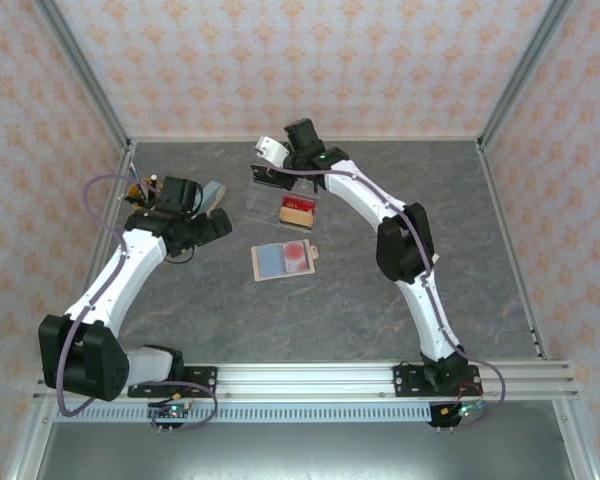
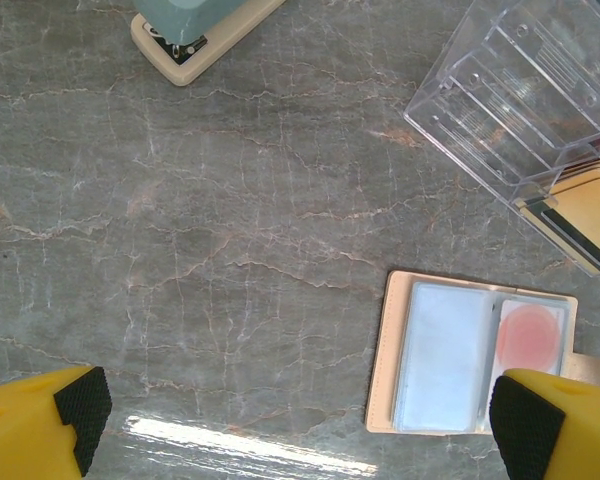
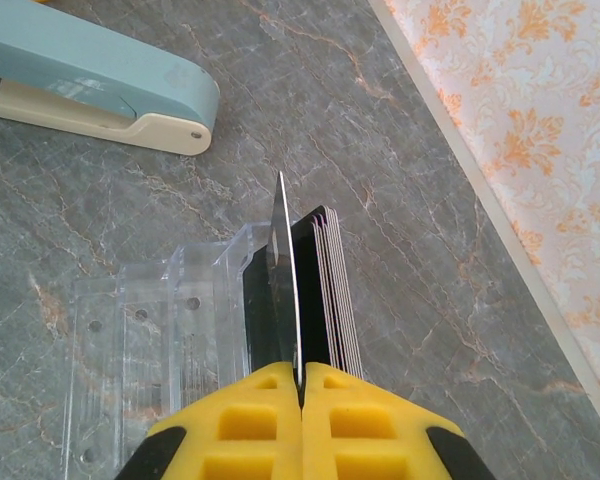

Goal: Take the credit cards out of the card holder

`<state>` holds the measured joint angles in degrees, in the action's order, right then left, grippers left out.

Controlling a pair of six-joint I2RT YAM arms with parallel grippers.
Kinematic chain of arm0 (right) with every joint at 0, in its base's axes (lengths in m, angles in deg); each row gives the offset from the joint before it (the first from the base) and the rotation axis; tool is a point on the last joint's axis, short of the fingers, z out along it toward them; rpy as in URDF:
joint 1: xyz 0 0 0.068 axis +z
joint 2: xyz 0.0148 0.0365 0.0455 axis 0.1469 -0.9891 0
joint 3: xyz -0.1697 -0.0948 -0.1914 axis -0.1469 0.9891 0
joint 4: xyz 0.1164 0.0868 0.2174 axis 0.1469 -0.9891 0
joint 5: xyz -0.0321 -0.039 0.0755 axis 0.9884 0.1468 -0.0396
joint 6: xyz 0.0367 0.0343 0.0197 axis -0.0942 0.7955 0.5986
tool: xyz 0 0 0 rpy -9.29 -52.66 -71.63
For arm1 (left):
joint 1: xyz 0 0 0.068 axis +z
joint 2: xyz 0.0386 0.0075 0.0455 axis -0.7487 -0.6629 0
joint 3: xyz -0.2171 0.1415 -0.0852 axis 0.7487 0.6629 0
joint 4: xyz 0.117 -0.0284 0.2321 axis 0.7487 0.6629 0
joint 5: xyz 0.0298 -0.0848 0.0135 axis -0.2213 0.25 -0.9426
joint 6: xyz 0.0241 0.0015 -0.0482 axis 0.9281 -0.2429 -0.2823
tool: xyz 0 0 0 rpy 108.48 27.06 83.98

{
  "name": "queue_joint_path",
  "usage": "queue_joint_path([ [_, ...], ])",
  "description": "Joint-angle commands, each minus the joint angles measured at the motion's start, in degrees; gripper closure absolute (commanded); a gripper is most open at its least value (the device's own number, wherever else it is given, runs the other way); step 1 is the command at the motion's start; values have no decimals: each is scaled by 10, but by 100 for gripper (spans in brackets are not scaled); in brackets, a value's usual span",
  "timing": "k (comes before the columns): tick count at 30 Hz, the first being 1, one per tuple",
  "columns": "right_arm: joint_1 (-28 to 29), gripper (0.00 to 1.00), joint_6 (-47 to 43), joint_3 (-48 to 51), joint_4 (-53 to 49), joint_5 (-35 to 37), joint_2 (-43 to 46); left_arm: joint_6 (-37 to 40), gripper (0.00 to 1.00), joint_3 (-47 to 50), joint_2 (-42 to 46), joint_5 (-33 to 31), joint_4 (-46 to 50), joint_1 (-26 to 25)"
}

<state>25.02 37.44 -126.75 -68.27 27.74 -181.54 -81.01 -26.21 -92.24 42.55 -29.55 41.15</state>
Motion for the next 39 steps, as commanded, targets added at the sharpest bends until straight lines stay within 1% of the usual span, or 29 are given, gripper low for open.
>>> queue_joint_path([
  [1,-2,100,-18,-30,-7,0,-11,9,0,-10,-3,3,14,4],
  [3,-2,100,-21,-35,-7,2,-14,9,0,-10,-5,4,13,5],
  [9,-2,92,-23,-37,-7,11,-18,9,0,-6,-1,4,8,5],
  [13,-2,90,-21,-36,-5,15,-19,8,0,-4,-1,10,5,5],
  [19,-2,82,-19,-33,0,31,-22,10,0,-4,-1,11,5,5],
  [23,-2,80,-14,-33,1,36,-21,10,0,-4,-2,16,4,5],
  [26,-1,78,1,-32,-4,25,-10,9,0,-4,-2,18,3,4],
  [29,-1,72,38,-23,-5,10,15,9,0,-3,-3,22,2,5],
  [33,-2,64,120,6,-18,-12,72,0,0,-1,-8,37,-1,5],
  [35,-2,62,163,48,-10,-14,114,-3,0,4,-8,51,-10,5],
  [39,3,54,261,196,45,-1,225,-3,0,9,-13,71,-22,4],
])
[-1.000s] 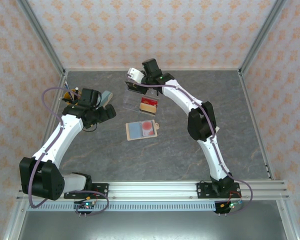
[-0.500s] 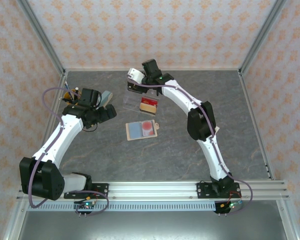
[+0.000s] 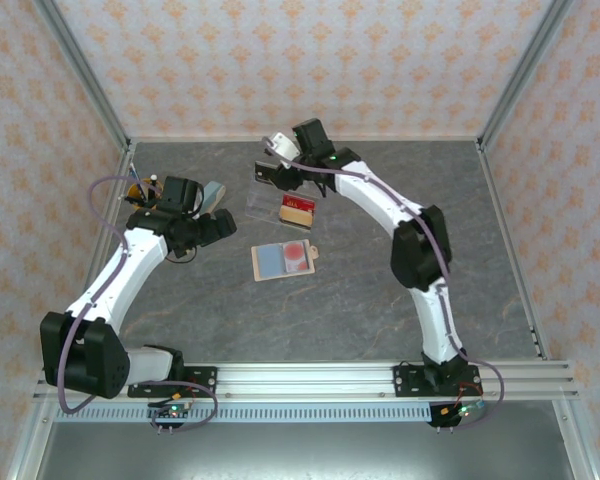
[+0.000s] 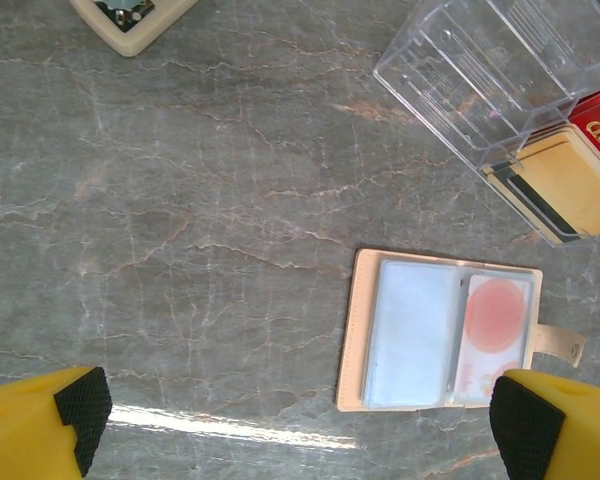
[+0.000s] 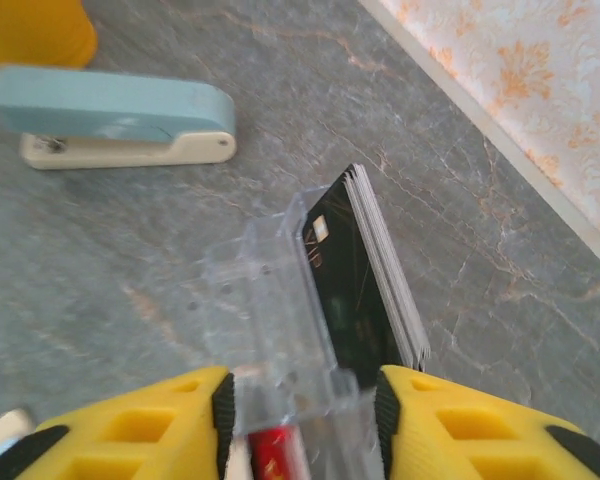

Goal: Take the credit cards out of the card holder

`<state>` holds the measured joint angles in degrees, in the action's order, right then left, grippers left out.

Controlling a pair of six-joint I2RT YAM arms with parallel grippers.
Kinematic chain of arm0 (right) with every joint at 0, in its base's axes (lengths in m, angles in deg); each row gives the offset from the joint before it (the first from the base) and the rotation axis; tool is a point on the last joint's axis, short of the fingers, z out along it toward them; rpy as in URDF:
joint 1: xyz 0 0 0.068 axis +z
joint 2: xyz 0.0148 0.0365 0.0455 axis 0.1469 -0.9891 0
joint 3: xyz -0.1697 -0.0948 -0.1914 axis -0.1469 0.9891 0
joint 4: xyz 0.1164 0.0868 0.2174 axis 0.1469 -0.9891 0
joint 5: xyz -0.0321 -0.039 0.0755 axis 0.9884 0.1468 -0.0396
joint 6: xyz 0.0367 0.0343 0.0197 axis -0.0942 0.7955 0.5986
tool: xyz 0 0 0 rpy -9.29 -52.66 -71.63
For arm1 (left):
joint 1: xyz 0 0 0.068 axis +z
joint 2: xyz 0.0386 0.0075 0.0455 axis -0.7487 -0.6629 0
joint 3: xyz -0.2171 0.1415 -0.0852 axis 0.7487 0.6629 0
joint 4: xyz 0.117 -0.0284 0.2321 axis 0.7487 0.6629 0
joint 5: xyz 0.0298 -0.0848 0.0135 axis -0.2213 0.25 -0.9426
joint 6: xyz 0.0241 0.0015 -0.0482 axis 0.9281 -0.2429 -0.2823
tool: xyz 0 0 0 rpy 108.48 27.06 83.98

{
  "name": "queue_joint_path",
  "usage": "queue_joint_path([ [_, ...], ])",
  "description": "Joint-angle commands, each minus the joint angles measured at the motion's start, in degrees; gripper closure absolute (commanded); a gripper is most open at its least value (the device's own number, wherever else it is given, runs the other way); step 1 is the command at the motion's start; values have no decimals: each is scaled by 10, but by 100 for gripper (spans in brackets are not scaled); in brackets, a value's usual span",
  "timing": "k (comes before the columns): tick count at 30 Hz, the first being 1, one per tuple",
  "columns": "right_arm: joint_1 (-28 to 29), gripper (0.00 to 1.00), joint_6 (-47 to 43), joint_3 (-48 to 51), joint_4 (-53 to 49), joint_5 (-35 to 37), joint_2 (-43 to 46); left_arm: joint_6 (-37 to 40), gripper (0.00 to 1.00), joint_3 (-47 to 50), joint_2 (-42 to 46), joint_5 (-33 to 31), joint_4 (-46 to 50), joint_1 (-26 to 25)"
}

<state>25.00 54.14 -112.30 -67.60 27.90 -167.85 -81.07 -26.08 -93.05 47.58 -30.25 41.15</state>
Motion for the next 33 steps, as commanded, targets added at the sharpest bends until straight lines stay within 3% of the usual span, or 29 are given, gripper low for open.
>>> queue_joint_path([
  [1,7,51,123,88,47,10,115,-2,0,8,-7,25,-18,5],
  [3,15,46,180,145,46,45,160,-2,0,11,-12,36,-25,3],
  [10,35,44,386,344,88,134,288,-2,0,21,-35,67,-57,-20],
  [17,47,42,497,453,51,191,343,-35,0,41,-62,80,-104,-63],
  [25,55,45,659,528,122,138,300,-88,5,63,-99,91,-181,-104],
  [30,59,61,697,530,168,80,243,-112,12,66,-133,106,-202,-117],
  [33,66,64,705,523,180,60,220,-119,17,66,-150,106,-208,-122],
])
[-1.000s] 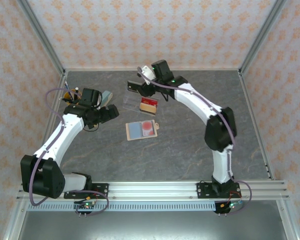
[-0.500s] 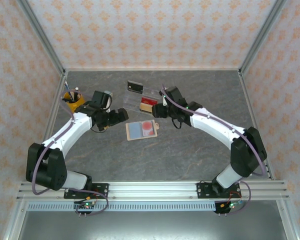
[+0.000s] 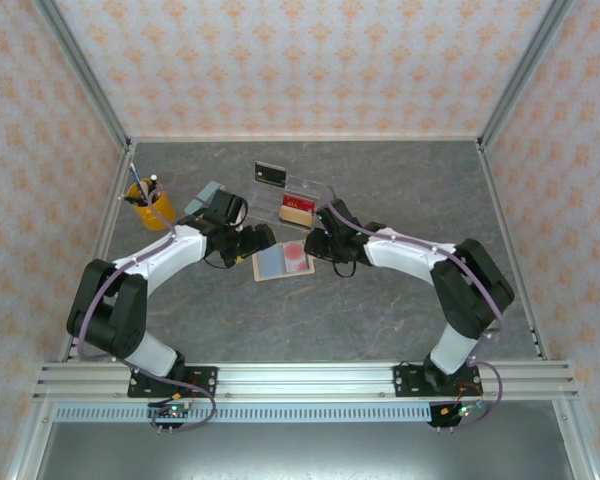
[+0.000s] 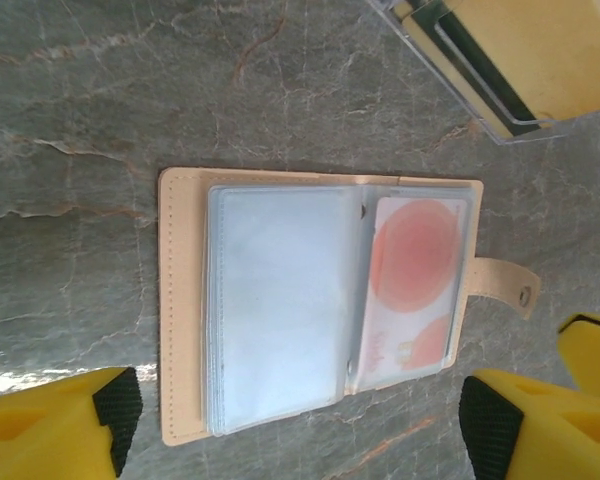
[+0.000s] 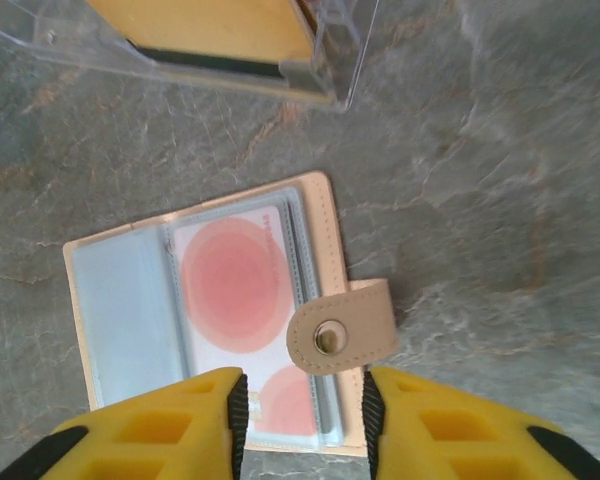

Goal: Take the credit cards out of the card holder

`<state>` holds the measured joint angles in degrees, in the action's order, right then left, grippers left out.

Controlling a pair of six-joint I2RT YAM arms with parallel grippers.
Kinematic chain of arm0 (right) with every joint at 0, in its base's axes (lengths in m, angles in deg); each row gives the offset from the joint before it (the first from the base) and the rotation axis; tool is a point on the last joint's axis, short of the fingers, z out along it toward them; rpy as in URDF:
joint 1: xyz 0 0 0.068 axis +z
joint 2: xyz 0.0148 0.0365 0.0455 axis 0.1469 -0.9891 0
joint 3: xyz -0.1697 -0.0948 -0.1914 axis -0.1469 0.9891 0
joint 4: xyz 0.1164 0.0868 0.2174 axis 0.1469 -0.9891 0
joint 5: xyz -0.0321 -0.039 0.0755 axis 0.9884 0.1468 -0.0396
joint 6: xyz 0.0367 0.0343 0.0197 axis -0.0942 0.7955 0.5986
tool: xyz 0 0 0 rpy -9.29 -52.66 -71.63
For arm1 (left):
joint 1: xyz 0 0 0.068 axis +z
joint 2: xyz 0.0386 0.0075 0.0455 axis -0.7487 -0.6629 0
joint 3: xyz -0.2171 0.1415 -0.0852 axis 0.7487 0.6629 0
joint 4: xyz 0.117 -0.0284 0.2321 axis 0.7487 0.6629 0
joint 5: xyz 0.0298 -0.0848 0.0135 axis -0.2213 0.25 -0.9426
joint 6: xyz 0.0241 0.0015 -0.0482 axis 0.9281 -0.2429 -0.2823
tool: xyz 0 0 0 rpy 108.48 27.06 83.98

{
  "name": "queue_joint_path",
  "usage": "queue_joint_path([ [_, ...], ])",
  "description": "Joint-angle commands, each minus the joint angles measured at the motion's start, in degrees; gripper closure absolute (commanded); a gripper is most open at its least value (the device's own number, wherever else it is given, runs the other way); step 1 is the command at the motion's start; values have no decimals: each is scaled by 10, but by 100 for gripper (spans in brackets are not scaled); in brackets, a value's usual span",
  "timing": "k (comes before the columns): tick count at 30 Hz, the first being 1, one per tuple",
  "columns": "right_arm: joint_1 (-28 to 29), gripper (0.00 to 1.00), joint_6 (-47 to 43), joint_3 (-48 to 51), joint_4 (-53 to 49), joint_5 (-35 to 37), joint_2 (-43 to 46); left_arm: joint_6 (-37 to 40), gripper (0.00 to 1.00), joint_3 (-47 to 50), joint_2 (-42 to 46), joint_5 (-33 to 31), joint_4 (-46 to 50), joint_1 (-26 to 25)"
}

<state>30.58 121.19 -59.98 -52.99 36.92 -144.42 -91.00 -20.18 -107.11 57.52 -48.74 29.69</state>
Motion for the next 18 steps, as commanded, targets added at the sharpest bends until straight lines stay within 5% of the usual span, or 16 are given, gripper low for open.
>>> queue_joint_path([
  [1,13,64,35,-5,33,-31,-21,-21,19,7,-14,8,-25,-7],
  [18,23,68,17,-50,-15,-17,-73,-21,43,-3,-70,24,-41,-18],
])
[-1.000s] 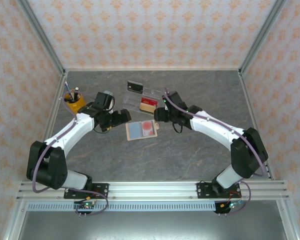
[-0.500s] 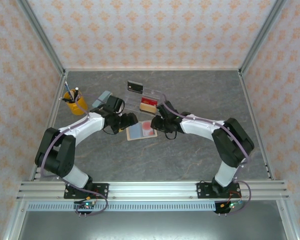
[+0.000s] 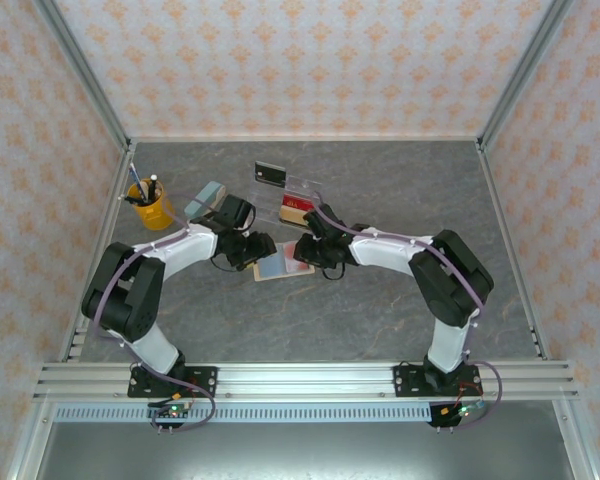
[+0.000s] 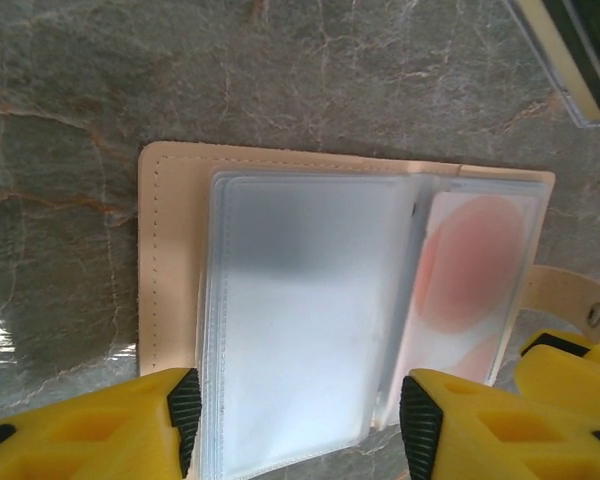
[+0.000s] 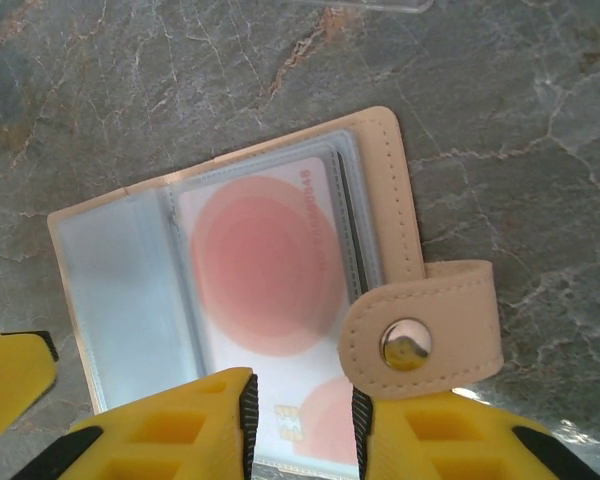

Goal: Take the credit cards out of the card holder

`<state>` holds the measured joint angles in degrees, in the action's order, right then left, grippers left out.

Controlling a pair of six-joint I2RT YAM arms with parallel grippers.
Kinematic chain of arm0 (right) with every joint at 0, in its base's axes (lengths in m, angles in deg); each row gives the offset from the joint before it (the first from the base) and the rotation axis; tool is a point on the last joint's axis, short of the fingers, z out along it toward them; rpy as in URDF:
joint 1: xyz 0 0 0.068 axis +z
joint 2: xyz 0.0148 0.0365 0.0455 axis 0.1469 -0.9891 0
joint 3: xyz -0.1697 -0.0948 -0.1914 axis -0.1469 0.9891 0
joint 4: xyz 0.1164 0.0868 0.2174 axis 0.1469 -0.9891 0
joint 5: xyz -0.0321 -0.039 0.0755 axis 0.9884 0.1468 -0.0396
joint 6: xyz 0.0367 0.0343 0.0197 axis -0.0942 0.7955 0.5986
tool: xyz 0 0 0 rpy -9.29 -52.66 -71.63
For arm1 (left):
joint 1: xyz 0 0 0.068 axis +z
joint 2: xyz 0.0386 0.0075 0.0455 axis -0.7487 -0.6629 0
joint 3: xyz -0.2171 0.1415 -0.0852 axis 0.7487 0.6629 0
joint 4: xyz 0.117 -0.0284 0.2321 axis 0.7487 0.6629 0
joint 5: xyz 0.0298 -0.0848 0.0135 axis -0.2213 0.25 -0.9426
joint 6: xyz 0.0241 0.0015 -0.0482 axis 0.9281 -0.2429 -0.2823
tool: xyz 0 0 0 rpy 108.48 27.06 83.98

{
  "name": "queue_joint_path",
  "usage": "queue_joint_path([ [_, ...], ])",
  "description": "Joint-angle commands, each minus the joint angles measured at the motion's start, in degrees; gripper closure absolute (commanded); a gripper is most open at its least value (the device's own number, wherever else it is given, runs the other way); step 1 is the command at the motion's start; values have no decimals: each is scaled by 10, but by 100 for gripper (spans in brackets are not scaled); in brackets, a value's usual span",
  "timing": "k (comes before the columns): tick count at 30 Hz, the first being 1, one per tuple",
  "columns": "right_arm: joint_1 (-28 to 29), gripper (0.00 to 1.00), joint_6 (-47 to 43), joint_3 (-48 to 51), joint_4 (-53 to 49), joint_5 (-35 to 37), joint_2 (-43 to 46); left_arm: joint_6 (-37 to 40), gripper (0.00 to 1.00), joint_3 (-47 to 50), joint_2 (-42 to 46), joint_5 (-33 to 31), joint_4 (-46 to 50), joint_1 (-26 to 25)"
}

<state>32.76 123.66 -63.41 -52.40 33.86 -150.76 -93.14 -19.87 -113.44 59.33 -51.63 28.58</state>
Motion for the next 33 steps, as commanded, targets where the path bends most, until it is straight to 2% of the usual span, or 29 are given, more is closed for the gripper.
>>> queue_joint_path([
  [1,2,68,-8,-18,-23,13,-11,1,44,-7,-9,7,-13,-7],
  [18,3,67,-27,-35,-46,12,-31,7,60,-12,-36,6,-8,-8],
  [33,5,66,-43,-42,-51,-10,-47,7,63,-8,-48,-1,-8,-8],
])
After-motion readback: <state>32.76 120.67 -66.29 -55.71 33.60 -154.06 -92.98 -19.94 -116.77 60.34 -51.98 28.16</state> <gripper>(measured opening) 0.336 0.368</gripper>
